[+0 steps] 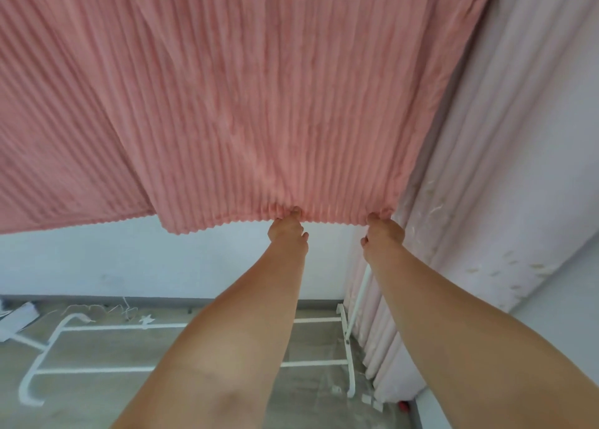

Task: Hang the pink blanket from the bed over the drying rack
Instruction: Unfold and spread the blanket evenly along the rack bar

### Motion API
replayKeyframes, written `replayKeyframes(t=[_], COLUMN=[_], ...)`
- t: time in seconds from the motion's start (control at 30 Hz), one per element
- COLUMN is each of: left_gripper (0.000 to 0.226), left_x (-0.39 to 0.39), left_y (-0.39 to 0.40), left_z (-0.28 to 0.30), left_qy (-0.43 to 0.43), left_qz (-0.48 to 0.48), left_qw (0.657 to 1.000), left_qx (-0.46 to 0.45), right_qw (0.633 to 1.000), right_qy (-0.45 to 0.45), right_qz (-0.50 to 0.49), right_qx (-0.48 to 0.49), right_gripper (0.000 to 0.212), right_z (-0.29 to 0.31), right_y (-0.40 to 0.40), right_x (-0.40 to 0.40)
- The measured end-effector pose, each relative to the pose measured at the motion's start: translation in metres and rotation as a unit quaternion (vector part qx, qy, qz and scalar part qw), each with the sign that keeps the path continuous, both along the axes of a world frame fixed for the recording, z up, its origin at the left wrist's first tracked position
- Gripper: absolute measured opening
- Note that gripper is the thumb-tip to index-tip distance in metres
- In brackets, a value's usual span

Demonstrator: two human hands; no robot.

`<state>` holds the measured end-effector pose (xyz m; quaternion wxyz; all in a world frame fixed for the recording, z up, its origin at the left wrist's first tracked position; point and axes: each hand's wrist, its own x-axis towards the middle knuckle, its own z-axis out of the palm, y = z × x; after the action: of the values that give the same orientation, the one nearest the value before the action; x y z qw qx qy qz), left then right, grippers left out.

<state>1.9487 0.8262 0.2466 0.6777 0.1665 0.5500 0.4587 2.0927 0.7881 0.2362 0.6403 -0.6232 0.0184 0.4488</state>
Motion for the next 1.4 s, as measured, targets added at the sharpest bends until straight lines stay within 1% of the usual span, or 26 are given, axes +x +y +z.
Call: replayKeyframes(t=[0.07, 0.1, 0.2, 0.27, 0.33, 0.4, 0.47, 0.53, 0.57, 0.6, 0.67, 0.7, 0.73, 0.77, 0.8, 0.9, 0.97, 1.0, 1.03, 1.07, 1.1, 1.13, 1.17, 1.2, 1.27, 1.4], left_gripper=[0.053, 0.049, 0.03, 0.015, 0.005, 0.008, 0.013, 0.009, 0.004, 0.006, 0.017, 0.024, 0.029, 0.032, 0.031, 0.03, 0.027, 0.02, 0.009, 0.01, 0.022, 0.027, 0.028, 0.027, 0.025, 0.026], left_x=[0.001, 0.001, -0.005, -0.023, -0.034, -0.065, -0.104, -0.143, -0.166, -0.191, -0.24, -0.287, -0.297, -0.33, -0.339, -0.439, -0.502, -0.527, -0.553, -0.581, -0.606, -0.627, -0.649, -0.674, -0.722, -0.812], left_y=[-0.001, -0.002, -0.009, -0.016, -0.027, -0.033, -0.047, -0.056, -0.06, -0.063, -0.067, -0.075, -0.073, -0.077, -0.078, -0.098, -0.115, -0.121, -0.129, -0.135, -0.14, -0.144, -0.146, -0.144, -0.135, -0.104], left_z=[-0.004, -0.002, 0.009, 0.025, 0.029, 0.037, 0.05, 0.061, 0.065, 0.071, 0.082, 0.084, 0.087, 0.088, 0.092, 0.105, 0.111, 0.112, 0.114, 0.113, 0.114, 0.116, 0.117, 0.117, 0.115, 0.104], left_qy=[0.001, -0.002, 0.017, 0.036, 0.061, 0.086, 0.106, 0.128, 0.142, 0.153, 0.193, 0.235, 0.272, 0.317, 0.352, 0.482, 0.558, 0.584, 0.61, 0.638, 0.674, 0.704, 0.727, 0.74, 0.748, 0.766], left_qz=[-0.012, -0.014, -0.036, -0.05, -0.062, -0.054, -0.038, -0.033, -0.032, -0.026, -0.031, -0.026, -0.033, -0.034, -0.048, -0.064, -0.071, -0.072, -0.075, -0.076, -0.082, -0.089, -0.094, -0.093, -0.088, -0.084], left_qw=[1.0, 1.0, 0.998, 0.996, 0.992, 0.988, 0.987, 0.985, 0.984, 0.983, 0.978, 0.97, 0.96, 0.947, 0.934, 0.874, 0.827, 0.808, 0.789, 0.766, 0.734, 0.704, 0.68, 0.666, 0.658, 0.637], left_qx=[0.0, -0.008, -0.049, -0.069, -0.091, -0.113, -0.115, -0.108, -0.099, -0.095, -0.076, -0.058, -0.056, -0.048, -0.035, 0.004, 0.025, 0.03, 0.03, 0.028, 0.023, 0.02, 0.019, 0.013, -0.002, -0.008], right_qw=[1.0, 1.0, 0.998, 0.994, 0.991, 0.983, 0.972, 0.956, 0.946, 0.935, 0.914, 0.898, 0.885, 0.873, 0.869, 0.847, 0.829, 0.809, 0.781, 0.748, 0.713, 0.686, 0.664, 0.65, 0.634, 0.627], right_qy=[-0.007, -0.002, 0.017, 0.012, -0.009, -0.029, -0.056, -0.093, -0.108, -0.126, -0.152, -0.154, -0.162, -0.156, -0.155, -0.178, -0.229, -0.282, -0.34, -0.392, -0.431, -0.456, -0.476, -0.488, -0.497, -0.49], right_qz=[0.011, 0.013, 0.047, 0.097, 0.12, 0.16, 0.205, 0.253, 0.279, 0.306, 0.357, 0.395, 0.425, 0.454, 0.464, 0.498, 0.507, 0.512, 0.52, 0.534, 0.552, 0.568, 0.577, 0.583, 0.592, 0.604], right_qx=[-0.002, -0.004, -0.028, -0.052, -0.064, -0.081, -0.103, -0.116, -0.123, -0.127, -0.121, -0.113, -0.099, -0.086, -0.081, -0.064, -0.062, -0.059, -0.053, -0.041, -0.024, -0.007, 0.009, 0.017, 0.028, 0.05], right_gripper=[0.016, 0.019, 0.022, 0.019, 0.022, 0.019, 0.013, 0.016, 0.013, 0.009, 0.005, 0.005, 0.008, 0.01, 0.012, 0.011, 0.012, 0.019, 0.024, 0.026, 0.024, 0.024, 0.025, 0.027, 0.031, 0.039], right_z=[-0.006, -0.006, 0.002, 0.021, 0.026, 0.043, 0.059, 0.072, 0.078, 0.083, 0.095, 0.101, 0.102, 0.107, 0.11, 0.121, 0.125, 0.124, 0.125, 0.126, 0.127, 0.13, 0.13, 0.13, 0.129, 0.123], right_y=[0.0, 0.0, -0.001, 0.0, 0.0, 0.003, 0.0, -0.003, -0.006, -0.008, -0.016, -0.024, -0.025, -0.029, -0.03, -0.04, -0.044, -0.045, -0.046, -0.047, -0.048, -0.048, -0.045, -0.04, -0.026, 0.014], right_x=[0.002, 0.001, -0.012, -0.03, -0.04, -0.069, -0.105, -0.145, -0.169, -0.193, -0.242, -0.289, -0.299, -0.331, -0.341, -0.442, -0.509, -0.536, -0.565, -0.594, -0.621, -0.644, -0.666, -0.694, -0.745, -0.841])
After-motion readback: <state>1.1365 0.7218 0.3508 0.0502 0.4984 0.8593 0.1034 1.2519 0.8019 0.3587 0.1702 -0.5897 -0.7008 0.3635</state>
